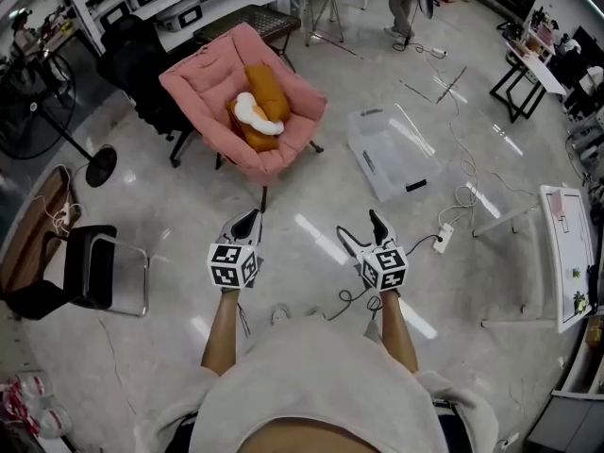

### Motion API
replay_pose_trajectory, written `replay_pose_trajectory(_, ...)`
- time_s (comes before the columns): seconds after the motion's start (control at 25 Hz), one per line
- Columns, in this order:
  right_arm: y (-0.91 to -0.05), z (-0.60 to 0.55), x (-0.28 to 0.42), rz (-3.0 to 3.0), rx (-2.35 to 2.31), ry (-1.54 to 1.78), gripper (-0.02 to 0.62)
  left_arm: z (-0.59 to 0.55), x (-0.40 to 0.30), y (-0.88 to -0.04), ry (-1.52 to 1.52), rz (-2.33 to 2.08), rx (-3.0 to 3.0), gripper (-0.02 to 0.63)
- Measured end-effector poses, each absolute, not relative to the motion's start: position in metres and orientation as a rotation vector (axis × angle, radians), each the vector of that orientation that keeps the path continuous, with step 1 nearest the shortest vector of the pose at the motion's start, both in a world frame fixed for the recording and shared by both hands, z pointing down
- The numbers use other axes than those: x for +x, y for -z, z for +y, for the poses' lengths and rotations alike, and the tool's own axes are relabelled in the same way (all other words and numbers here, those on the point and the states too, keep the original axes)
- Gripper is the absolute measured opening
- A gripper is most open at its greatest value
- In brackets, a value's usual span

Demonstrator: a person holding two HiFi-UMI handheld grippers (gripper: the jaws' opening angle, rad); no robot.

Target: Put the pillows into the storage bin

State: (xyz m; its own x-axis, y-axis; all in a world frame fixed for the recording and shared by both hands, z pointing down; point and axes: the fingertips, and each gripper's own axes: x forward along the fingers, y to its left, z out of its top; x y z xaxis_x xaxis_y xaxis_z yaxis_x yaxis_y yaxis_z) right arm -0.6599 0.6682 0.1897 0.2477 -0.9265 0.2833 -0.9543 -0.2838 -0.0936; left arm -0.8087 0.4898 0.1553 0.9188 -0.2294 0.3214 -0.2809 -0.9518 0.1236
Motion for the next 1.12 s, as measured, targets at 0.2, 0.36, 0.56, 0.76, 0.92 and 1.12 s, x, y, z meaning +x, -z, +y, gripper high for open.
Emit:
replay_pose_trajectory(0.2, -0.198, 0.690, -0.644, -1.797, 2.415, -0.435, 0.397, 0.512, -0.792, -0.161, -0.471, -0.381, 2.918, 0.012)
replay_pose_trajectory(0.36, -0.202, 0.699, -0.629, -1.818, 2.431, -0.449, 0.397, 0.522, -0.782, -0.167, -0.477, -0.390, 2.909, 0.012)
replay_pose_trajectory(0.56, -0.210, 0.691, -0.613, -1.811, 2.408, -0.460, 0.397, 0.515, -0.769, -0.177, -0.495, -0.409, 2.892, 0.012)
replay_pose_trajectory(0.76, -0.217, 0.668, -0.584, -1.794, 2.387, -0.462, 0.397, 0.492, -0.739, -0.182, -0.481, -0.407, 2.889, 0.012)
replay_pose_trajectory(0.92, -0.224, 0.640, -0.553, -1.769, 2.368, -0.472, 0.397, 0.463, -0.705, -0.191, -0.478, -0.389, 2.881, 0.012)
replay_pose_trajectory(1.12, -0.227, 0.590, -0.501, -1.741, 2.363, -0.483, 0.396, 0.412, -0.652, -0.196, -0.469, -0.371, 2.872, 0.012)
